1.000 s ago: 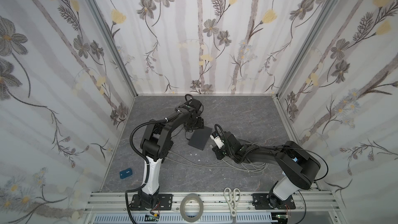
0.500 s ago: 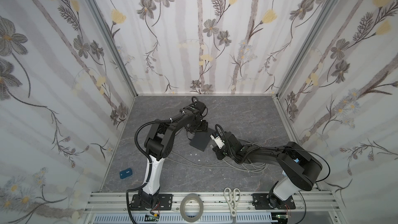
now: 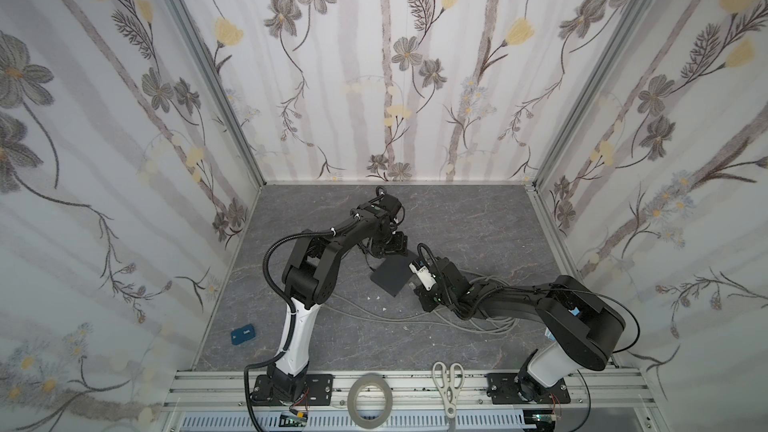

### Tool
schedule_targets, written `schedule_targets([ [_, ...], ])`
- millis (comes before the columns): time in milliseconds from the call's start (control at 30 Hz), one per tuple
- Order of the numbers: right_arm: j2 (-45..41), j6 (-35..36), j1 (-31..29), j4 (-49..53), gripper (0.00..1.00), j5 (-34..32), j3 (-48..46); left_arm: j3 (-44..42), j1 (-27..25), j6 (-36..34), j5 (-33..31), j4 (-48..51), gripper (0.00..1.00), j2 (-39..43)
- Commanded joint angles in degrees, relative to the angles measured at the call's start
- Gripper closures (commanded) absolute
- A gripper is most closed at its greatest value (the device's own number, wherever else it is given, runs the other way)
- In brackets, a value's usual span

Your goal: Insert the plug into the switch port

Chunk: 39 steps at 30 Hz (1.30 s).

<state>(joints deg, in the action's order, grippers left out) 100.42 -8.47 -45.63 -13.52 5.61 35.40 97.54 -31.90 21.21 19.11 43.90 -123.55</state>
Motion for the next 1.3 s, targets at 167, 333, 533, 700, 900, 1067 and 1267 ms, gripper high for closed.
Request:
schedule_targets([
  [167, -0.34, -0.58, -0.08, -2.27, 1.0, -0.97, -1.8, 3.24, -0.24, -0.34, 1.42, 5.99, 0.4, -2.46],
  [333, 0.84, 0.07, -0.08, -1.65, 1.0, -1.3, -0.07, 3.19, -0.2, -0.55, 0.19, 6.4, 0.4, -2.58],
  [533, 3.51, 1.08, -0.08, -0.21, 1.0, -1.12, 2.94, 3.79, -0.26, -0.91, -1.1, 7.29, 0.4, -3.11],
  [700, 4.77, 1.44, -0.08, -0.02, 1.0, -0.95, 4.02, 3.89, -0.24, -1.0, -1.27, 7.4, 0.4, -3.37],
  [900, 5.45, 1.96, 0.01, 0.54, 1.0, -1.19, 5.14, 4.06, -0.29, -1.09, -1.27, 7.54, 0.4, -3.63],
  [1067, 6.71, 2.04, 0.18, 2.11, 1.0, -2.16, 6.76, 4.06, -0.26, -1.17, -1.27, 7.52, 0.4, -3.72],
  [1267, 8.48, 2.07, 0.27, 4.06, 1.0, -2.35, 9.54, 4.2, -0.27, -1.09, -1.15, 7.68, 0.39, -3.61],
])
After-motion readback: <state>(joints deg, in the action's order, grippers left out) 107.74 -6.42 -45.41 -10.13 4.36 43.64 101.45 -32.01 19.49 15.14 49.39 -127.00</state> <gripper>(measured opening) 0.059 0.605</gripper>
